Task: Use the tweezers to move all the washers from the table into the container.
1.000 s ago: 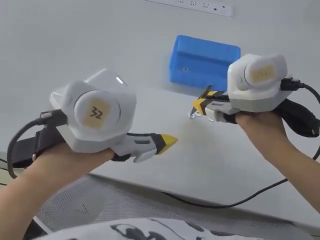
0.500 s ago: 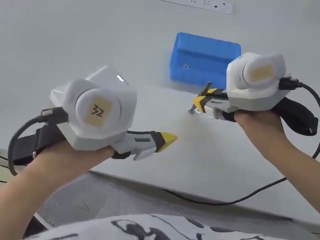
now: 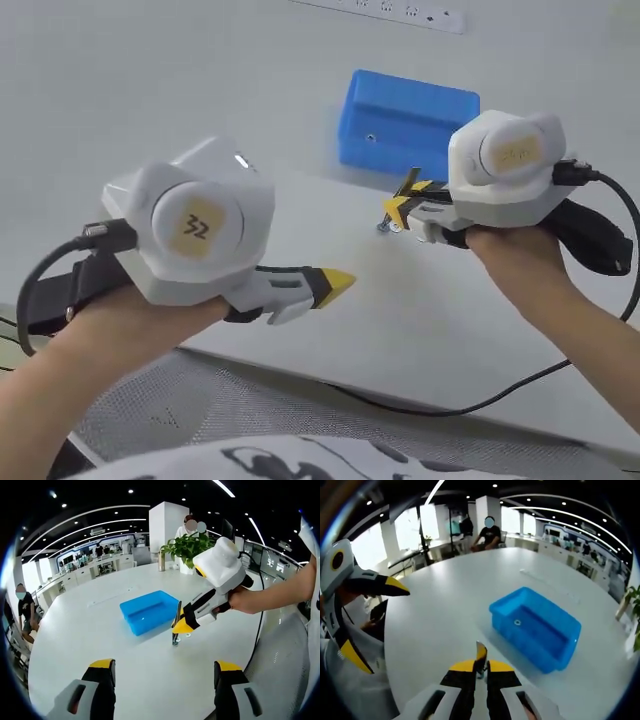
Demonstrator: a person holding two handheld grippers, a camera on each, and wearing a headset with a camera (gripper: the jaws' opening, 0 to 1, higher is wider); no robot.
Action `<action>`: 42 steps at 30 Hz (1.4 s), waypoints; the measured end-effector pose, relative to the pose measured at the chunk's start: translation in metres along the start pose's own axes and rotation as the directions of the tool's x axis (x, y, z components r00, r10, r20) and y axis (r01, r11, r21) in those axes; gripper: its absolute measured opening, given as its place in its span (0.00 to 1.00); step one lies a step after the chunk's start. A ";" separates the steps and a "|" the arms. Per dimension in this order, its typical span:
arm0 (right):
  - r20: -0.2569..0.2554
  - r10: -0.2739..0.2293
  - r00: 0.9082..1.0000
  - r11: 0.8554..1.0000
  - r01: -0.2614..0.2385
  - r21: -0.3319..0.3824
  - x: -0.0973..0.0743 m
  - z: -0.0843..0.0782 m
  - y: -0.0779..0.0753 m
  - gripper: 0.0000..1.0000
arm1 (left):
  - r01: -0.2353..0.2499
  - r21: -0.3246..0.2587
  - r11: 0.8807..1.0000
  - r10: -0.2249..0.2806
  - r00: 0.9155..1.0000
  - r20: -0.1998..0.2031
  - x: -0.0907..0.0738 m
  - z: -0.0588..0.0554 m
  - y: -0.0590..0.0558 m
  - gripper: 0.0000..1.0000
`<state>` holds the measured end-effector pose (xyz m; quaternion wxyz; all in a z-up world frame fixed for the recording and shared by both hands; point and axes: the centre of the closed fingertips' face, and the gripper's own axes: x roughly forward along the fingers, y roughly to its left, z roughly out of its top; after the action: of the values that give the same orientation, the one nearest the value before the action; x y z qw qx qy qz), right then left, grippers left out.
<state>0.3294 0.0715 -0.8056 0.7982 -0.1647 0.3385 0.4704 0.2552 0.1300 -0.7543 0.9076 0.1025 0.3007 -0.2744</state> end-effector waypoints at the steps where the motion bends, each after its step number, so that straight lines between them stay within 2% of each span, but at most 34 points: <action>1: 0.003 0.003 1.000 1.000 -0.003 0.005 -0.001 0.001 0.001 0.03 | 0.000 0.000 1.000 0.000 1.000 0.000 0.000 0.000 0.000 0.82; 11: 0.022 0.018 1.000 1.000 -0.018 0.007 -0.014 0.011 0.003 0.03 | -0.001 0.003 1.000 0.001 1.000 0.004 0.000 0.003 0.001 0.83; 15: 0.044 0.010 0.999 1.000 -0.010 0.006 -0.020 0.020 -0.003 0.04 | 0.000 0.005 1.000 0.000 1.000 0.004 0.000 0.003 0.001 0.83; 25: 0.133 -0.032 0.991 0.999 0.026 0.048 -0.029 0.053 -0.037 0.04 | 0.003 -0.007 1.000 -0.003 1.000 0.011 -0.001 0.004 0.000 0.86; 31: 0.159 -0.055 0.986 0.997 0.047 0.057 -0.028 0.064 -0.049 0.04 | -0.004 -0.009 1.000 0.004 1.000 0.006 -0.002 0.001 0.001 0.89; 34: 0.163 -0.071 0.984 0.996 0.061 0.065 -0.026 0.066 -0.056 0.04 | -0.021 -0.012 1.000 0.021 1.000 0.012 -0.002 0.002 0.003 0.92; 42: 0.184 -0.094 0.978 0.991 0.074 0.110 -0.022 0.073 -0.074 0.04 | -0.028 -0.023 0.999 0.028 0.999 0.020 -0.003 0.003 0.005 0.96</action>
<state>0.4141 0.0633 -0.7422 0.8533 -0.0921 0.2776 0.4318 0.2578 0.1346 -0.7500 0.9156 0.0934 0.2930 -0.2591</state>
